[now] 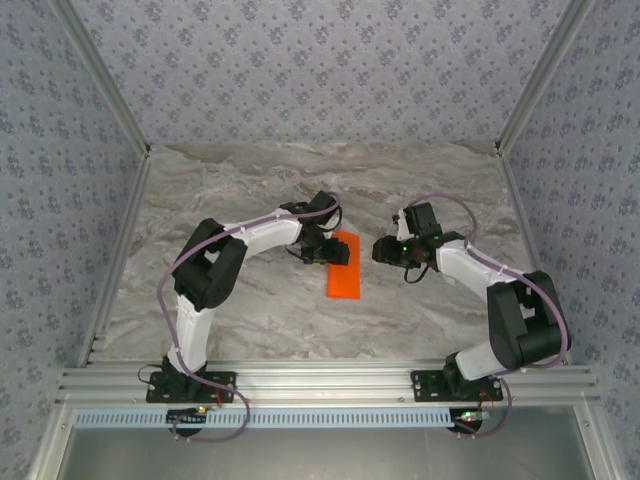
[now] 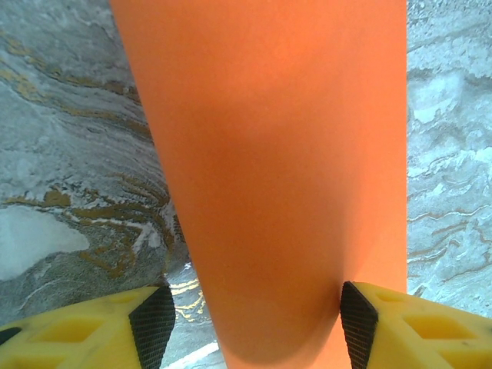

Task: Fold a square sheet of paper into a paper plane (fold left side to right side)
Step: First fold in half a square sheet of paper at the center of the table, then hold the square sheet of paper at the center of the table.

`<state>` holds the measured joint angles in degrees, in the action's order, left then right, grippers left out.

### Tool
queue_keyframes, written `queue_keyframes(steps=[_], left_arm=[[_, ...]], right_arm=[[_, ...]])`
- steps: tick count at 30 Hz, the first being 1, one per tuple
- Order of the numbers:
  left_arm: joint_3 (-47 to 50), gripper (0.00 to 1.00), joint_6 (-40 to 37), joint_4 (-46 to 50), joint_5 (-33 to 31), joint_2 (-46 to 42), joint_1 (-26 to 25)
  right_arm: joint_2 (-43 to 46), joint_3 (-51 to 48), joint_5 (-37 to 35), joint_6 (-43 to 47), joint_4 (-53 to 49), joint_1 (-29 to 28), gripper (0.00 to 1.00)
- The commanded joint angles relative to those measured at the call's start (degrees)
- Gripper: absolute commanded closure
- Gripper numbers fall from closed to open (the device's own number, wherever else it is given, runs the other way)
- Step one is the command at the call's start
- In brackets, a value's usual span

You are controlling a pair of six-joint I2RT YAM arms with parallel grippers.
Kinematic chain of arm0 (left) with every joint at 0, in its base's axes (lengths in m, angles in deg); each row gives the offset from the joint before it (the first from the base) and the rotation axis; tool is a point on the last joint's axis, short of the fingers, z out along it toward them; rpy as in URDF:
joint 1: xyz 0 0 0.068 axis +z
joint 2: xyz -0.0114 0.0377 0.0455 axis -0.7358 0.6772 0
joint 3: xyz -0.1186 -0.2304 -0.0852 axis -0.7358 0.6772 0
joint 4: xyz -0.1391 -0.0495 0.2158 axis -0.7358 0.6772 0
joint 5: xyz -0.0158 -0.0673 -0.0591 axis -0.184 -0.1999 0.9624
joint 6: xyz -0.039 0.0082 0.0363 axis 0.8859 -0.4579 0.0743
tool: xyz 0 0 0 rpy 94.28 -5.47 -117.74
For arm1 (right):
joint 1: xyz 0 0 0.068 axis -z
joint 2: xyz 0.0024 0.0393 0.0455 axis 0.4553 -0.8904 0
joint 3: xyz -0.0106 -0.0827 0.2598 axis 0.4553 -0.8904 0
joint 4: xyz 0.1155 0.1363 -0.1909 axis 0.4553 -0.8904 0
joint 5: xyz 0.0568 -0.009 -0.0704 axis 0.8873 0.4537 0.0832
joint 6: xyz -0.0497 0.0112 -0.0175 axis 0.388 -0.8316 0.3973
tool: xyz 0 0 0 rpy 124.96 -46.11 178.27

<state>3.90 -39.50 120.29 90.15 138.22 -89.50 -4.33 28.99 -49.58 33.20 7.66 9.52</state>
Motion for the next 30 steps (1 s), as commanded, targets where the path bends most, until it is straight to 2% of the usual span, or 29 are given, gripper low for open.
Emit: queue_keyframes(steps=[1, 20, 27, 30], left_arm=[[1.21, 0.36, -0.47, -0.26, 1.48, 6.01, -1.91], [1.39, 0.37, -0.22, 0.15, 1.26, 6.11, -1.99], [1.45, 0.37, -0.03, 0.19, 1.13, 6.11, -1.94], [1.47, 0.37, -0.03, 0.27, 1.13, 6.07, -1.93]], right_arm=[[-0.75, 0.24, 0.65, -1.05, 0.09, -0.49, 0.54], [-3.84, 0.77, 3.88, -2.67, 1.82, -2.95, 0.57], [-9.31, -0.52, 13.36, -9.34, 12.11, -3.33, 0.88], [-12.02, 0.74, 13.71, -9.92, 13.10, -4.11, 0.93]])
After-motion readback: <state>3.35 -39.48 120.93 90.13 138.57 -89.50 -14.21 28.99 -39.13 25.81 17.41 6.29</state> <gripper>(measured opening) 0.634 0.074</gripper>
